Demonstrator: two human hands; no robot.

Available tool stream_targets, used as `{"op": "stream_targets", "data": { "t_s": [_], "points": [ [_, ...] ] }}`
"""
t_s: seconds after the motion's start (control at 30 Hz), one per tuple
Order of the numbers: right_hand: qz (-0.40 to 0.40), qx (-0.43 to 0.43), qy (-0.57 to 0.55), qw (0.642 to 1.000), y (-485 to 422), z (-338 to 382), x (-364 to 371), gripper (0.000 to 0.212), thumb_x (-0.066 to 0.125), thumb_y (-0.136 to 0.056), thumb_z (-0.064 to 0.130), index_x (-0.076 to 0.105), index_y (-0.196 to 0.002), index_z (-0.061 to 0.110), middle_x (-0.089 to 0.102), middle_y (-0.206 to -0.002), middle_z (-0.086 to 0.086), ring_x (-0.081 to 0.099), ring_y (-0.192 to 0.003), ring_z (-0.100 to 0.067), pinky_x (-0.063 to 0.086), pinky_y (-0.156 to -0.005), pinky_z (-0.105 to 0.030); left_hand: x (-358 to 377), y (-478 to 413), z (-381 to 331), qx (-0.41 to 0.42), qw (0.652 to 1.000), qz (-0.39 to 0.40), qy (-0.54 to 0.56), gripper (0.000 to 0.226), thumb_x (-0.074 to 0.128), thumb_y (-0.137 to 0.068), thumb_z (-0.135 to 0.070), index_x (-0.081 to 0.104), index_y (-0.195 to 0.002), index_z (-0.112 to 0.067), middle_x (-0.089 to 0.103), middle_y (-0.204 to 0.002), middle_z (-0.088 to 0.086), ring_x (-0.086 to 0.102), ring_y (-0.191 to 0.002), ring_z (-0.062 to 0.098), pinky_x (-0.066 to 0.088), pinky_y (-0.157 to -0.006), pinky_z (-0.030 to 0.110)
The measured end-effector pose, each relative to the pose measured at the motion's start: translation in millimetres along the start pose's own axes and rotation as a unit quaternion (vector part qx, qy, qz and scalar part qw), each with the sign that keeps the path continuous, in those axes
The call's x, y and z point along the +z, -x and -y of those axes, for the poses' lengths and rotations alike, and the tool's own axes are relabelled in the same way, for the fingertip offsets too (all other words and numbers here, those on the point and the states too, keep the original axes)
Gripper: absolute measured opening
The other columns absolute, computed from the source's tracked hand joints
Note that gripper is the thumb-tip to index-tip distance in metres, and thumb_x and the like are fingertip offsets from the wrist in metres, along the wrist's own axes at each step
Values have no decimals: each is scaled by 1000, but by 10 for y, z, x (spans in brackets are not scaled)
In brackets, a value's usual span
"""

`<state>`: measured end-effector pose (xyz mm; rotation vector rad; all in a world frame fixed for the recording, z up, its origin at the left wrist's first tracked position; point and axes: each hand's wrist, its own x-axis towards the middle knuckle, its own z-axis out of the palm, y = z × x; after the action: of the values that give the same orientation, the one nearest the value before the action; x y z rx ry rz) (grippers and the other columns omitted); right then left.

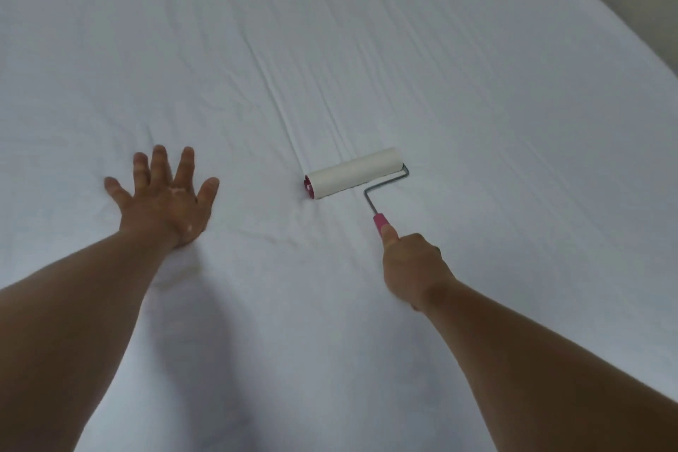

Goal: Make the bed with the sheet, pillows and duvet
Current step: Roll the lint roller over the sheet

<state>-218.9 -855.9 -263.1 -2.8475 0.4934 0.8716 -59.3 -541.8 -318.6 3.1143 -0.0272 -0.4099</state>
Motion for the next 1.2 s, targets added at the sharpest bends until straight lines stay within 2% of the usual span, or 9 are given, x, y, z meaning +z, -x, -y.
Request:
{"op": "stream_targets", "data": {
  "t_s": [0.2,0.43,0.57,0.67,0.8,0.87,0.93,1.03,1.2],
  "points": [
    [8,-11,15,1000,645,-353,401,74,39,-92,10,6,-157,22,55,-117,-16,59,-105,-35,48,-86,-39,138,645,-103,29,999,-5,-12,74,2,-90,-73,-12,-155,-39,-9,-167,6,-10,-153,30,0,-115,66],
    [35,8,-78,996,1432,-713,795,69,38,-97,19,5,-157,27,49,-126,-14,54,-112,-35,48,-91,-42,330,1342,-250,45,998,-30,-21,73,4,-94,-68,-3,-157,-33,1,-166,11,0,-152,32,4,-115,65],
    [34,62,-143,987,1876,-967,1026,49,31,-102,32,31,-149,21,54,-118,-13,56,-106,-34,48,-83,-41,437,1714,-375,61,997,-50,-18,74,3,-95,-67,7,-157,-26,9,-164,17,7,-151,35,10,-114,65],
    [37,106,-231,966,2261,-1172,1196,59,19,-100,59,52,-124,16,57,-98,-13,57,-88,-33,48,-76,-42,505,1952,-445,73,995,-53,-31,74,5,-96,-66,8,-157,-24,10,-163,19,9,-150,36,11,-113,65],
    [32,148,-268,952,2700,-1395,1550,58,44,-100,26,24,-154,20,54,-119,-12,57,-99,-26,52,-81,-37,560,2287,-564,91,995,-45,-25,73,9,-96,-64,10,-156,-21,13,-160,23,11,-149,40,14,-112,67],
    [49,148,-275,949,2904,-1518,1650,57,30,-99,59,55,-123,13,62,-96,-11,61,-85,-27,51,-74,-40,593,2483,-641,90,995,-34,-15,76,7,-95,-66,10,-157,-22,11,-162,22,9,-150,39,12,-113,66],
    [45,164,-296,940,3094,-1607,1747,80,12,-91,76,56,-101,10,59,-79,-11,59,-75,-27,49,-69,-42,641,2706,-720,85,996,-20,-13,78,4,-93,-68,6,-157,-24,7,-163,20,5,-151,37,9,-115,64],
    [67,164,-254,951,3366,-1745,1844,61,20,-98,65,57,-117,21,63,-91,-4,62,-81,-20,54,-69,-38,714,3093,-837,87,996,2,-12,76,6,-93,-68,3,-157,-27,3,-164,18,2,-151,35,9,-116,62],
    [94,228,-281,927,3819,-1952,2047,67,10,-90,73,57,-78,27,65,-71,3,63,-62,-13,55,-57,-34,842,3598,-904,100,994,40,-30,73,4,-93,-71,-6,-156,-36,-5,-166,13,-5,-152,31,7,-118,61]
  ]
}}
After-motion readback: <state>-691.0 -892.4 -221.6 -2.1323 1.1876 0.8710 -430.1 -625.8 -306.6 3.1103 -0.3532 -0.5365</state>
